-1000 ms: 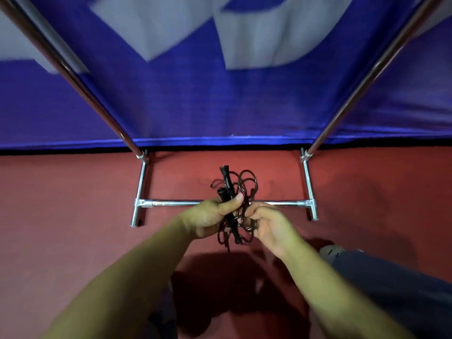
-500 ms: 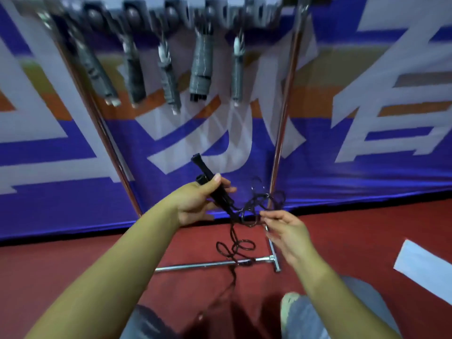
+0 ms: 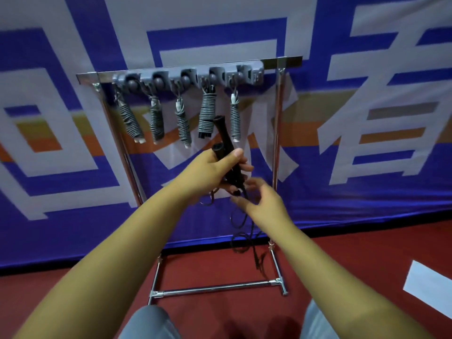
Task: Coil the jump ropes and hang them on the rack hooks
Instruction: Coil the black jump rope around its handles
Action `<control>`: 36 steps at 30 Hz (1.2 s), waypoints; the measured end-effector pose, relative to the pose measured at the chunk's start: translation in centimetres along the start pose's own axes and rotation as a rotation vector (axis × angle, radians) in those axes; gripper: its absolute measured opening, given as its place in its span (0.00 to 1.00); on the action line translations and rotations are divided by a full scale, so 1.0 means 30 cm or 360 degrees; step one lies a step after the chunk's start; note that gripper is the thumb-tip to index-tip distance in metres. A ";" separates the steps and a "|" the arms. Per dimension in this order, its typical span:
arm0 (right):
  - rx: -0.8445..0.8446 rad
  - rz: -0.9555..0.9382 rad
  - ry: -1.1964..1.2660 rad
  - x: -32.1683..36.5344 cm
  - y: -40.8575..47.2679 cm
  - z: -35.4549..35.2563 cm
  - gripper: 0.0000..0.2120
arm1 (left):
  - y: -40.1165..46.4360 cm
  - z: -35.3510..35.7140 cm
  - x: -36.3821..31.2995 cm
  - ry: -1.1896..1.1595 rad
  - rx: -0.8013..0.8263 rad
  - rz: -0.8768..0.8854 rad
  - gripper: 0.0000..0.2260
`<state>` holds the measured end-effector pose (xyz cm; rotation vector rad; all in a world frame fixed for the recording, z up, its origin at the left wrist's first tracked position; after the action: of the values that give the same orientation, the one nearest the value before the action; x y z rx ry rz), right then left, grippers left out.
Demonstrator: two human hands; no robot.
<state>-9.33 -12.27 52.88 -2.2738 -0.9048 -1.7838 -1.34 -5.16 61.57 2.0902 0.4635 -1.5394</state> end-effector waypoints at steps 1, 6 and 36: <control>0.0010 -0.0027 0.0014 -0.003 0.000 0.019 0.11 | -0.003 -0.002 0.000 -0.0001 0.0000 -0.0002 0.11; 0.0076 0.0246 0.0267 -0.217 -0.011 0.107 0.13 | -0.039 -0.007 0.115 -0.0054 -0.0002 -0.0145 0.12; 0.0663 0.0436 -0.0060 -0.454 -0.001 0.352 0.12 | 0.032 -0.248 -0.056 -0.0435 -0.0411 0.0135 0.14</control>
<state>-2.18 -12.83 37.21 -2.0502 -0.8288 -1.3029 4.49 -1.62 65.10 1.6564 0.4407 -1.5924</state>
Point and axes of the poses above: each hand's wrist, its own y-axis towards the middle knuckle, its own z-axis out of the palm, x = y × z, the point moved 10 cm from there along y, towards the middle knuckle, and after that the axes turned 10 degrees about -x, right-handed, at the moved point
